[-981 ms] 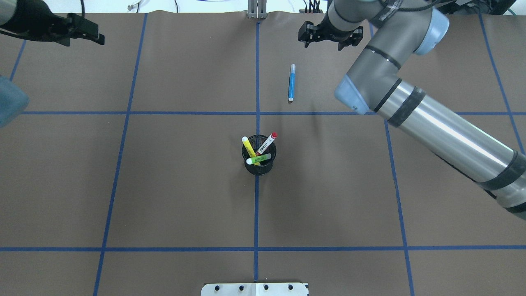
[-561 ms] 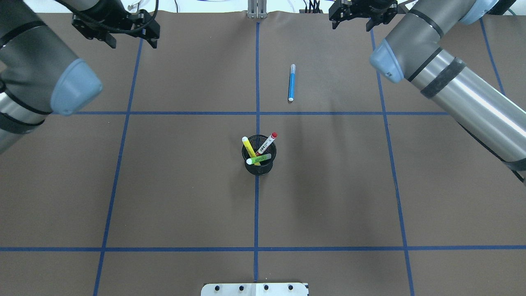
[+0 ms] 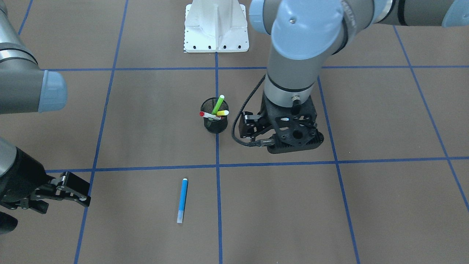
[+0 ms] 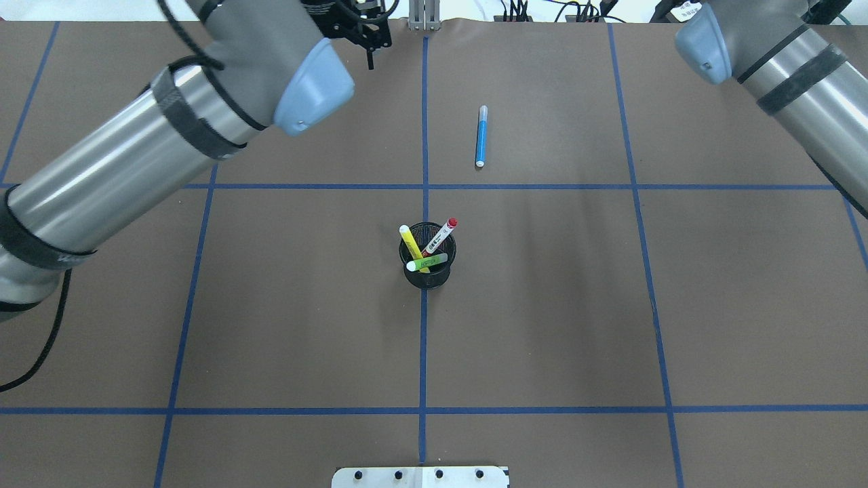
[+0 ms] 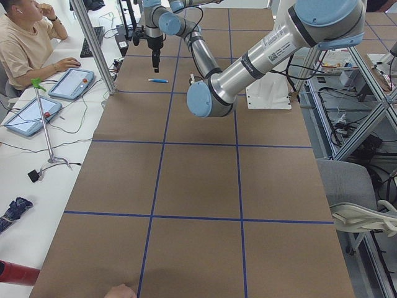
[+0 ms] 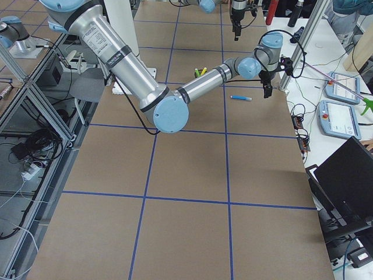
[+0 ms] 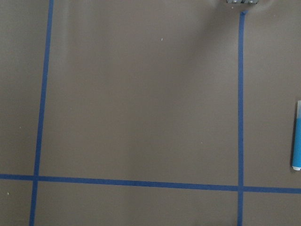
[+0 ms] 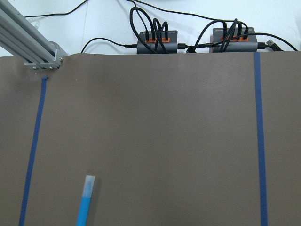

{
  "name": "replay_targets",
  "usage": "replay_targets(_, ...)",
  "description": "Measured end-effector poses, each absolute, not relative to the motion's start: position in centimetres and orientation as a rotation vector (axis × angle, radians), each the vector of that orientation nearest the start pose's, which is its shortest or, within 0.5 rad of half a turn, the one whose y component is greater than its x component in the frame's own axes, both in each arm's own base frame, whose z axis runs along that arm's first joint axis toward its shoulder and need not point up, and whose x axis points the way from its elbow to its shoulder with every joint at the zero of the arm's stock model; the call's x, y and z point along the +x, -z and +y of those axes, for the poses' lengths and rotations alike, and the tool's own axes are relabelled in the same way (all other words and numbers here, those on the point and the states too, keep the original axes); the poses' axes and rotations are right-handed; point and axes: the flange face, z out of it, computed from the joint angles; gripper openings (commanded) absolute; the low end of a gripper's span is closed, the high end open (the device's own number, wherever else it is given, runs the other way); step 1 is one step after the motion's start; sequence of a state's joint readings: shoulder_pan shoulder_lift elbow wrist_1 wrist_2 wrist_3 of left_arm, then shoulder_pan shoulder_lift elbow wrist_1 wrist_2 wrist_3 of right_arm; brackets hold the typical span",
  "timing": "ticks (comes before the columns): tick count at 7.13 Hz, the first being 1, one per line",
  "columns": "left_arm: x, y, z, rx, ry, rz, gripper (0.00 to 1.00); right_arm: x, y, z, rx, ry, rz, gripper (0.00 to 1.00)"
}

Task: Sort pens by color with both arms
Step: 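Swing the left arm over the pen cup while the right arm withdraws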

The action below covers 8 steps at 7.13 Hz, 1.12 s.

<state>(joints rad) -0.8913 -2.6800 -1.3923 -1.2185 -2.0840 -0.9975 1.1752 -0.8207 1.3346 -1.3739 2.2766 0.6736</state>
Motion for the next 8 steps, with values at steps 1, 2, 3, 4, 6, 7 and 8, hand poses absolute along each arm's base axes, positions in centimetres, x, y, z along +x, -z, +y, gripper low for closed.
replay_targets(1,43.8,-4.0,-63.5,-0.048,0.174,0.73,1.0,-21.5,-28.0,-72.5,0.25,0.02,-0.923,1.0)
replay_targets(2,47.8,-3.5,-62.7,-0.103,0.167,0.694,1.0,-20.5,-28.8,-72.2,0.264,0.046,-0.919,1.0)
replay_targets(3,51.2,-3.2,-61.3,-0.149,0.148,0.656,1.0,-19.8,-29.5,-71.7,0.277,0.066,-0.917,1.0)
replay_targets(4,54.0,-3.0,-59.4,-0.182,0.119,0.629,1.0,-19.3,-29.8,-71.1,0.286,0.078,-0.918,1.0)
replay_targets(6,58.6,-3.5,-55.1,-0.24,0.064,0.57,1.0,-19.0,-30.1,-70.5,0.295,0.086,-0.919,1.0)
replay_targets(7,60.1,-4.0,-53.5,-0.266,0.049,0.535,1.0,-18.9,-30.2,-70.2,0.298,0.087,-0.918,1.0)
replay_targets(8,61.3,-4.5,-52.6,-0.283,0.04,0.508,1.0,-18.8,-30.3,-70.0,0.302,0.087,-0.916,1.0)
